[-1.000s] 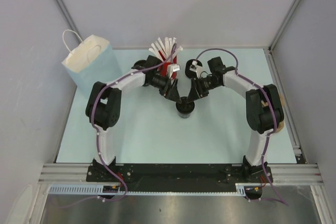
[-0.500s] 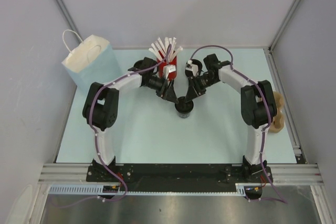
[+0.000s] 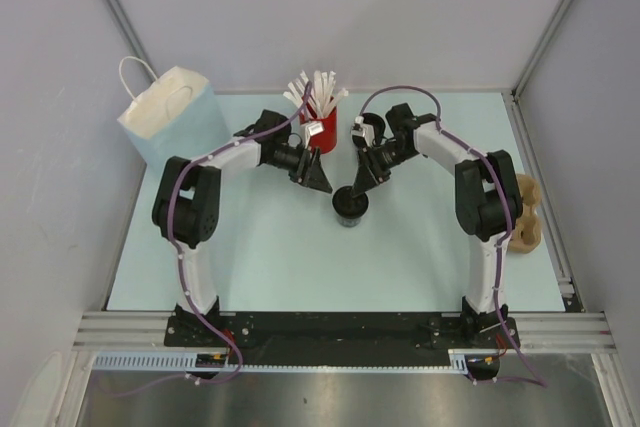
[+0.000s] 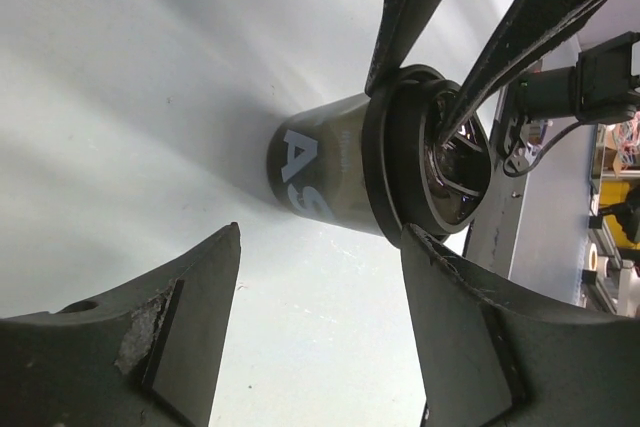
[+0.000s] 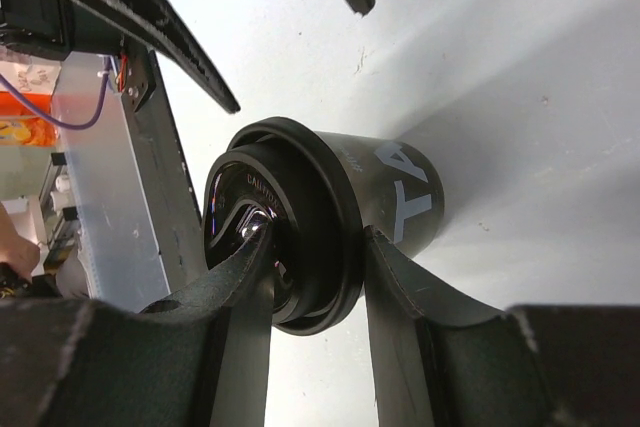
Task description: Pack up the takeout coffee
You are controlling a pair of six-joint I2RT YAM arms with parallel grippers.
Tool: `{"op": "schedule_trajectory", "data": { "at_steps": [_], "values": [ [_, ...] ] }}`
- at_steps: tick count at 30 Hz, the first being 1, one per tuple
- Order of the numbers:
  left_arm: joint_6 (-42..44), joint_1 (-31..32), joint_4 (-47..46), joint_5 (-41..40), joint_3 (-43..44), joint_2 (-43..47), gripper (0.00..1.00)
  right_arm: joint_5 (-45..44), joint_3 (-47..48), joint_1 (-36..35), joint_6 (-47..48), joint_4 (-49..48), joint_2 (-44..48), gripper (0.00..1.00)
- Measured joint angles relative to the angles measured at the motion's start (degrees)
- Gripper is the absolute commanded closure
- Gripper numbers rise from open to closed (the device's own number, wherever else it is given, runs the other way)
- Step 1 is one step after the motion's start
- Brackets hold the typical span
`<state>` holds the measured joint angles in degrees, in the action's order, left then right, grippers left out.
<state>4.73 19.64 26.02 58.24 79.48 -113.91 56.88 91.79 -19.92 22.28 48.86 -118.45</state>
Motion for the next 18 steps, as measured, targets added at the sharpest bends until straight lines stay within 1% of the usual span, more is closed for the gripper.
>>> {"op": "schedule_trajectory", "data": {
  "at_steps": [8,18],
  "values": [
    [-1.2,-0.11,-1.49,0.11,0.0,-0.09,0.29,0.48,0.13,-0.33,1.05,1.03,-0.17,0.63],
    [-0.57,1.16,-0.24,0.46,-0.04,-0.11,0.31,0.35,0.13,-0.44,0.76,0.87,-0.17,0.63]
  ]
}}
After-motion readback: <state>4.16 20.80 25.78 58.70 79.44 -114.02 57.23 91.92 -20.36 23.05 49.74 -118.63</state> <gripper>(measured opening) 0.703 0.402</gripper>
